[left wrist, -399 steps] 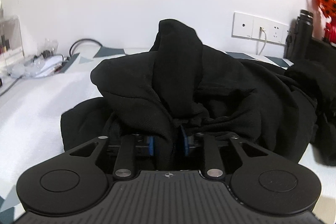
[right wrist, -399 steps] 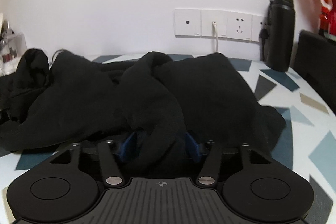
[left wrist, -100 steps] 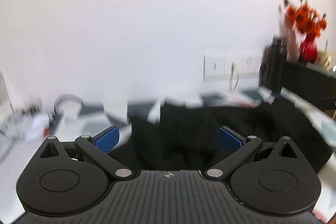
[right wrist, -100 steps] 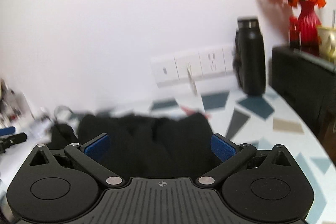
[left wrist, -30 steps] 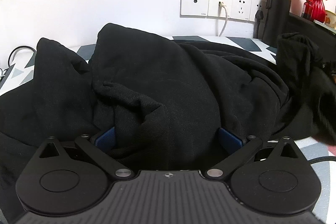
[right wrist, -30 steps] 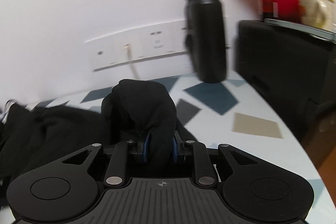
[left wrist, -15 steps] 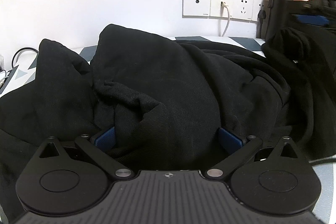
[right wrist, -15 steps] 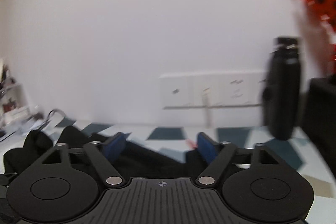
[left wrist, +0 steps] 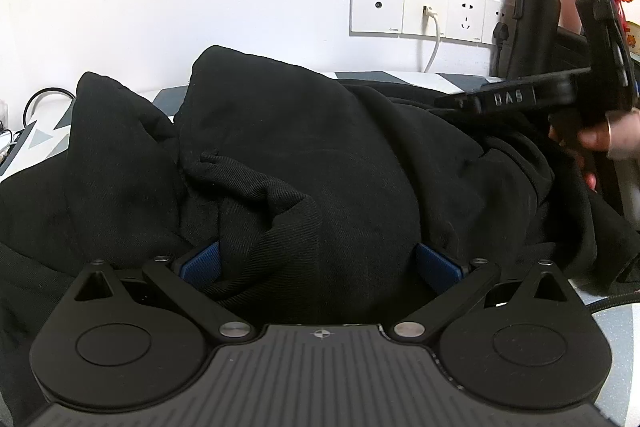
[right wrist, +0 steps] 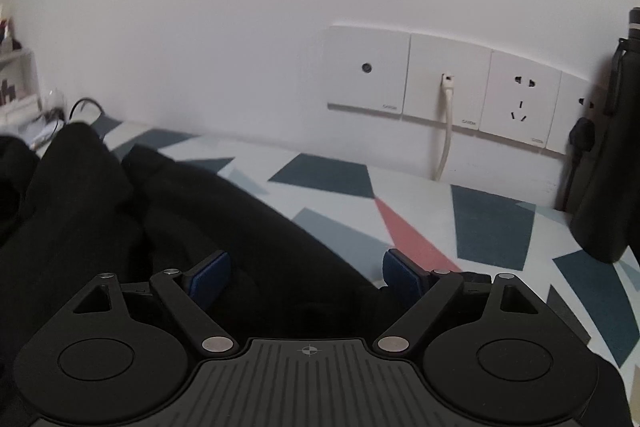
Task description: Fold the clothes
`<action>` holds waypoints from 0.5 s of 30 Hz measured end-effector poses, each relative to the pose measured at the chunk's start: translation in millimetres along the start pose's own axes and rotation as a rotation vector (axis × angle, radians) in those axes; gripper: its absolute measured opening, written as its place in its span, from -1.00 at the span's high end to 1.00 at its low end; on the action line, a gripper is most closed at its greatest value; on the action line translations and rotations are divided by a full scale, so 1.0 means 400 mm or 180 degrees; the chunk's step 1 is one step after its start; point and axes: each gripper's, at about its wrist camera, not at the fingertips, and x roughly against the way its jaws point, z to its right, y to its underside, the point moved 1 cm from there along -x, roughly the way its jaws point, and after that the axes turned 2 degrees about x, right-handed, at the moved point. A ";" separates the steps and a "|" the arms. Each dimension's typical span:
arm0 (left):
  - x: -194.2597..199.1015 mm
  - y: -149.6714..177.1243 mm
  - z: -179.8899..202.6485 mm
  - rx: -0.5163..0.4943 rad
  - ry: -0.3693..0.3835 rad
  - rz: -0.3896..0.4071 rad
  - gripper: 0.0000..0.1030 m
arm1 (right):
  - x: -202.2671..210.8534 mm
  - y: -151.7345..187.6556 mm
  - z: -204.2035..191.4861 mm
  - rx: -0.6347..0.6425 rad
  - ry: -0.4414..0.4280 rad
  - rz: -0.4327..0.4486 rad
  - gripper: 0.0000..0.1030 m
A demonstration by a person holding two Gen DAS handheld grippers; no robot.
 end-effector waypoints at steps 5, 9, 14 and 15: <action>0.002 0.000 0.001 0.0012 -0.0007 0.0000 -0.99 | -0.001 -0.001 -0.021 0.0140 -0.0005 -0.0047 -0.60; 0.001 -0.003 0.001 0.0014 -0.0016 -0.0004 -0.99 | -0.005 -0.006 -0.030 0.0209 0.0026 -0.0093 -0.67; -0.001 -0.004 -0.001 0.0018 -0.0023 -0.0002 -0.99 | -0.004 -0.008 -0.035 0.0251 0.0061 -0.0104 -0.69; -0.001 -0.004 -0.001 0.0021 -0.0019 -0.0002 -0.99 | -0.004 -0.008 -0.035 0.0255 0.0066 -0.0102 -0.71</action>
